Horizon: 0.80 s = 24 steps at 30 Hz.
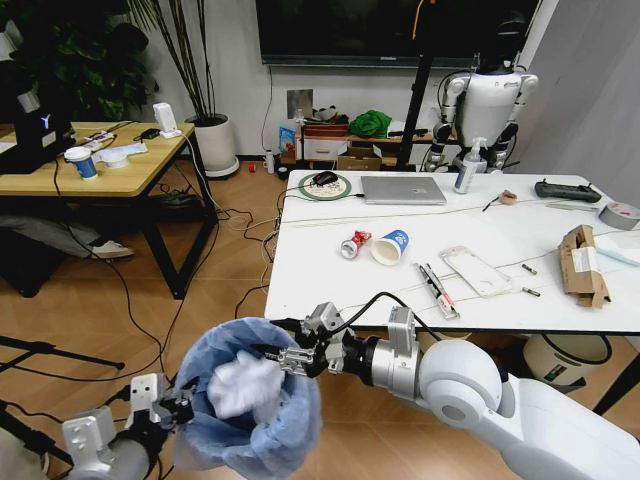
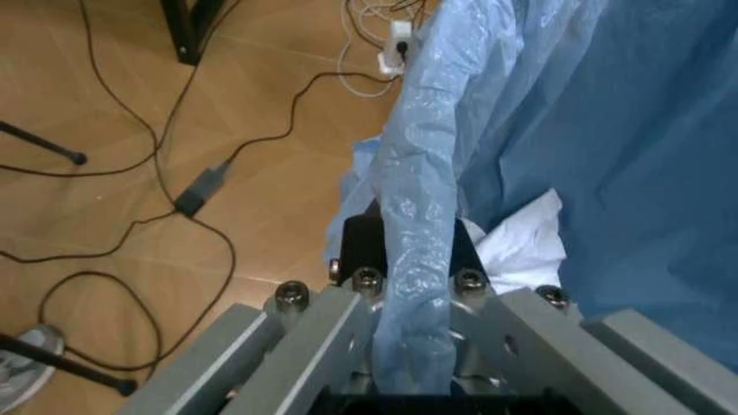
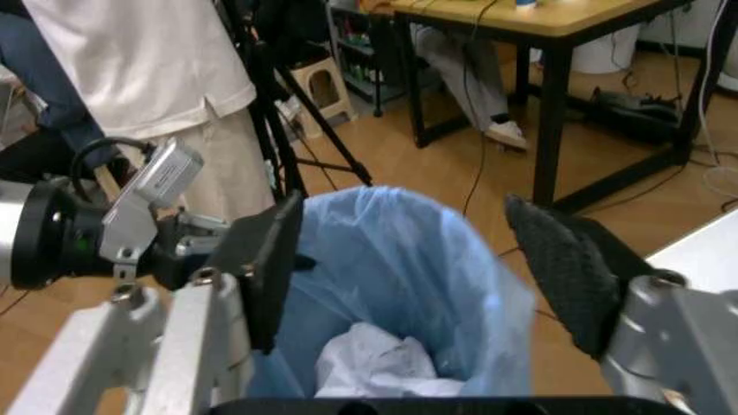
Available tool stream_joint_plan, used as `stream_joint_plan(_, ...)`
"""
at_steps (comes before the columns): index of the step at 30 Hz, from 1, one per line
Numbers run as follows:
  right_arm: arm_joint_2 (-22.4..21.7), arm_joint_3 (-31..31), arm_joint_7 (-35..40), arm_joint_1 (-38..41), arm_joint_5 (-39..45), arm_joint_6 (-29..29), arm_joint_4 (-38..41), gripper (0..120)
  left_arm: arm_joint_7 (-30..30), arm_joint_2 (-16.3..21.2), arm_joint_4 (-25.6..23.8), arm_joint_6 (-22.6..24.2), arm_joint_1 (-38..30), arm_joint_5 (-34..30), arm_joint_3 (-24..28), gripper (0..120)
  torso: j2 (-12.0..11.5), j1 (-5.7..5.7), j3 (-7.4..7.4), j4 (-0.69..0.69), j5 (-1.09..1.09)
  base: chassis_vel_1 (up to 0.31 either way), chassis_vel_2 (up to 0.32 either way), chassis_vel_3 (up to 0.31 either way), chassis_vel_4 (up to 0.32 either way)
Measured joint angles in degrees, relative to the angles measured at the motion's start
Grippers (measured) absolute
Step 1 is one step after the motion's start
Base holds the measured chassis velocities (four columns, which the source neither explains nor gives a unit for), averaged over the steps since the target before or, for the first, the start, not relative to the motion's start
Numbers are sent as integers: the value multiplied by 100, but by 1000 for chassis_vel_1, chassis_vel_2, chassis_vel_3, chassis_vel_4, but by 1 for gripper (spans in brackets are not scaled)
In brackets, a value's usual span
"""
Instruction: Pick up the trash bin and place the trash from the table into it.
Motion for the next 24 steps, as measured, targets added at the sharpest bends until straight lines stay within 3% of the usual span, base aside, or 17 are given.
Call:
stream_joint_plan(5,181,191,217,-11,19,2,-94,83,-1,18,0,5,161,-49,-155,0,0,0,0,-1,0,0,0,0,0)
stream_joint_plan(10,580,469,1272,-40,-148,252,-745,99,0,-139,0,-4,164,-17,-115,0,0,0,0,2,1,0,0,0,0)
stream_joint_plan(20,886,2022,2195,-418,-468,-25,-1998,100,2,-131,0,-11,-301,-150,260,0,-1,1,0,-1,2,0,0,0,0)
stream_joint_plan(24,851,2307,2282,-422,-684,-65,-2187,100,-32,-77,67,15,-571,-368,392,0,-1,1,0,0,2,0,0,0,0)
